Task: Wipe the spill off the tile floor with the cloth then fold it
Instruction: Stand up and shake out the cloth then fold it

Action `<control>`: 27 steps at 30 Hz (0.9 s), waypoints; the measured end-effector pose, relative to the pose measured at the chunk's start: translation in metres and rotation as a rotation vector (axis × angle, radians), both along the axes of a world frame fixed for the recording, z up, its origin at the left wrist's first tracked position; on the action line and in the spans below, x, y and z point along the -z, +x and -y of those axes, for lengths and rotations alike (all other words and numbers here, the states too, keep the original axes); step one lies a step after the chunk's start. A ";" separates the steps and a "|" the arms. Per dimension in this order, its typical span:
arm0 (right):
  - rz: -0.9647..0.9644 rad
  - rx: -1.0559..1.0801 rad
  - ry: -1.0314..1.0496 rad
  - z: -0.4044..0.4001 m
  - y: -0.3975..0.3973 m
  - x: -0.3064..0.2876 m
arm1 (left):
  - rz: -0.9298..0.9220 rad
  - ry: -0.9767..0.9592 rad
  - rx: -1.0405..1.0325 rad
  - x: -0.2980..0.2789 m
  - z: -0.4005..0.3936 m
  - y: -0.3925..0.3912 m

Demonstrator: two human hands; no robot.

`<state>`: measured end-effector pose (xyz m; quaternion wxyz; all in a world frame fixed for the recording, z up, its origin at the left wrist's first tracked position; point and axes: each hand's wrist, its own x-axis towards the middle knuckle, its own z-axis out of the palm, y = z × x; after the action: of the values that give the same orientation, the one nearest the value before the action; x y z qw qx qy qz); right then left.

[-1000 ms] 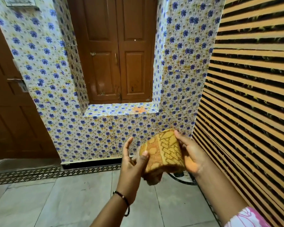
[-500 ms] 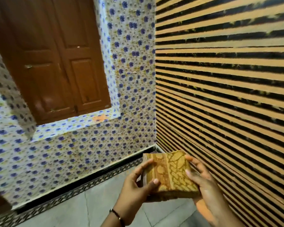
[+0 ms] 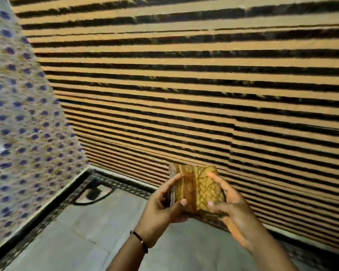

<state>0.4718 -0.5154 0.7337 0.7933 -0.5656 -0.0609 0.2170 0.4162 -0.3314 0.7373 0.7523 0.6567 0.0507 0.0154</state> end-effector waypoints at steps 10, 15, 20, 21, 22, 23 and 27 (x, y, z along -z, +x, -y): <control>-0.026 0.480 -0.064 0.256 -0.087 0.028 | -0.008 0.009 0.455 0.043 0.238 0.004; -0.044 0.759 -0.078 0.349 -0.132 0.046 | 0.037 0.030 0.746 0.053 0.348 0.004; -0.068 0.880 -0.030 0.428 -0.166 0.049 | 0.034 0.053 0.977 0.064 0.441 0.016; -0.067 0.895 -0.021 0.449 -0.168 0.049 | 0.016 0.039 1.000 0.069 0.464 0.020; -0.073 0.903 -0.022 0.466 -0.167 0.049 | 0.000 0.020 1.007 0.072 0.480 0.025; -0.074 0.907 -0.028 0.483 -0.164 0.048 | -0.015 -0.001 1.007 0.074 0.496 0.029; -0.066 0.888 -0.060 0.559 -0.140 0.037 | -0.072 -0.059 1.040 0.085 0.569 0.063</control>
<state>0.3313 -1.0745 0.6964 0.7943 -0.5525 0.2196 -0.1249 0.4793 -0.9007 0.6524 0.6766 0.5735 -0.2558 -0.3845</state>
